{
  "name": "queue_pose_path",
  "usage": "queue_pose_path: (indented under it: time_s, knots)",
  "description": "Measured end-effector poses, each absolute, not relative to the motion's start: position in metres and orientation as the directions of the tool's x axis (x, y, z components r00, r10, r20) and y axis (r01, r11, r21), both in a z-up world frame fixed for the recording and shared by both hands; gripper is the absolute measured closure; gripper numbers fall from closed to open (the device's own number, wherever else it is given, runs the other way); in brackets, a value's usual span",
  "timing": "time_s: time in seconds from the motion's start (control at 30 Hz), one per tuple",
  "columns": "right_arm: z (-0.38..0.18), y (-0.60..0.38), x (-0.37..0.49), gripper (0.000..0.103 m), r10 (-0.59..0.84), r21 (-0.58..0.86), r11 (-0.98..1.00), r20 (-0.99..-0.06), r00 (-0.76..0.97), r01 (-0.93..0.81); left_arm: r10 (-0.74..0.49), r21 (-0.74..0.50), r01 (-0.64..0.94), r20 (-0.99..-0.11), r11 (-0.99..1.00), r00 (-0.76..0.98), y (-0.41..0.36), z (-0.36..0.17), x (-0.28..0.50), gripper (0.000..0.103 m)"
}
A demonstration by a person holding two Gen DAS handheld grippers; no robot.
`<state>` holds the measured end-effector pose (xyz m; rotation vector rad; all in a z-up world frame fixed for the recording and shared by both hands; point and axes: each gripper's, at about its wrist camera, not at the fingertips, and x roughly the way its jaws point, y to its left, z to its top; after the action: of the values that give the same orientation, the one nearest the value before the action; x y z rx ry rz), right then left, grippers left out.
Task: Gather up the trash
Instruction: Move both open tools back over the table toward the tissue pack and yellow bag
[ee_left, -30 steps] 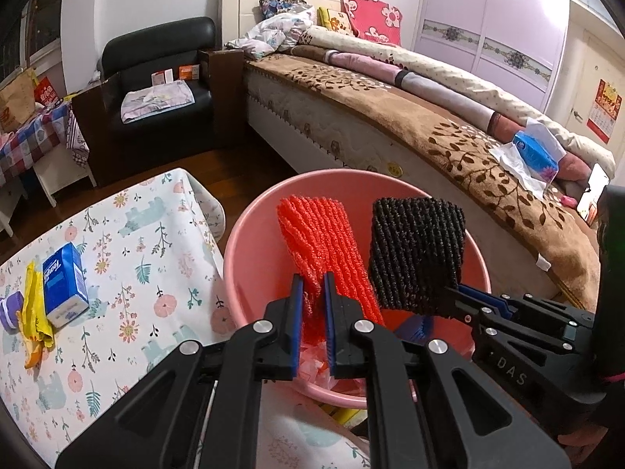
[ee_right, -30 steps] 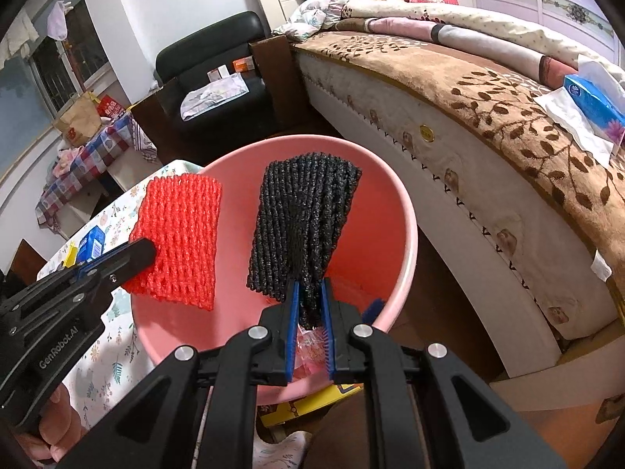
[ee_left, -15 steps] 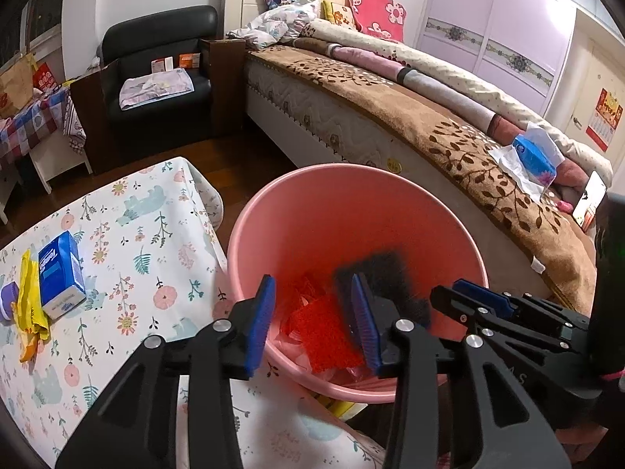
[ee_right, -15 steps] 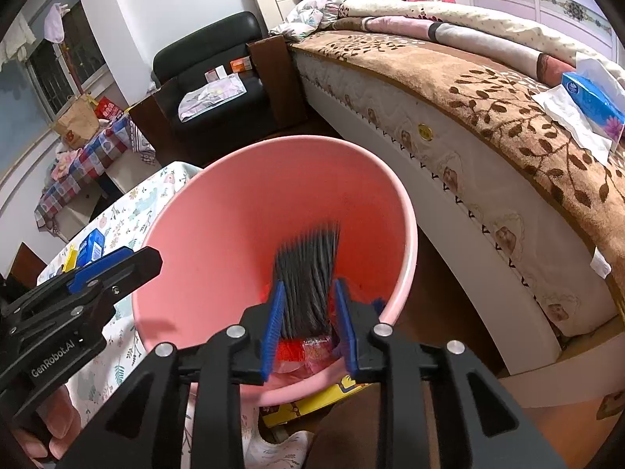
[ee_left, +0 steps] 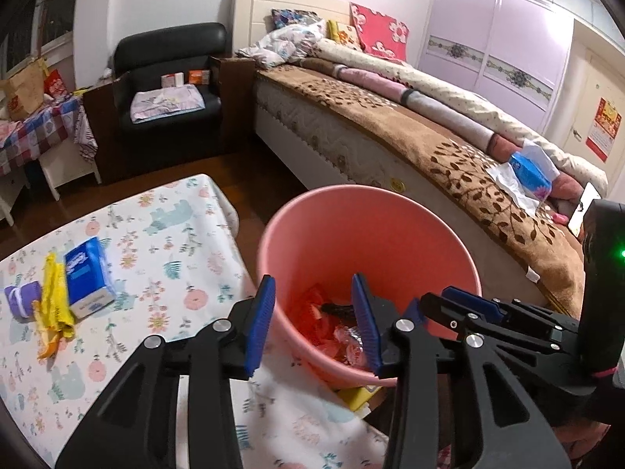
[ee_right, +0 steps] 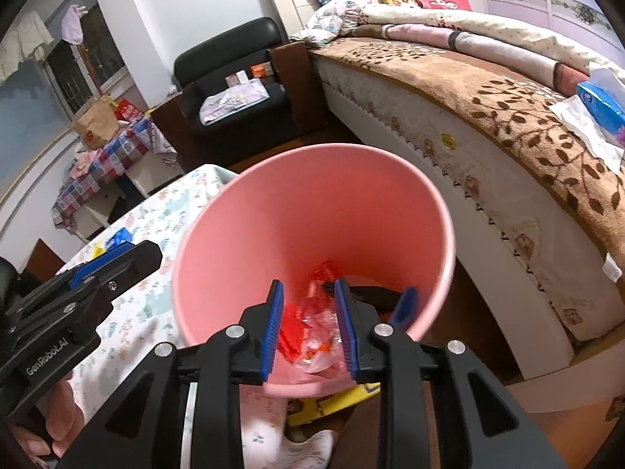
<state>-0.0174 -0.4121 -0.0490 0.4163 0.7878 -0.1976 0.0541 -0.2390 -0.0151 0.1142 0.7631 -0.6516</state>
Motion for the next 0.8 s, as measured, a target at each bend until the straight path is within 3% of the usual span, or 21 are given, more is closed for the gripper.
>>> queue_pose_path:
  time_s: [0.8]
  knots:
    - [-0.033, -0.306, -0.006, 0.077, 0.135, 0.288, 0.953, -0.680, 0.720, 0.094, -0.344, -0.121, 0.352, -0.640, 0.928, 0.687, -0.085, -0.004, 0.048, 0.062]
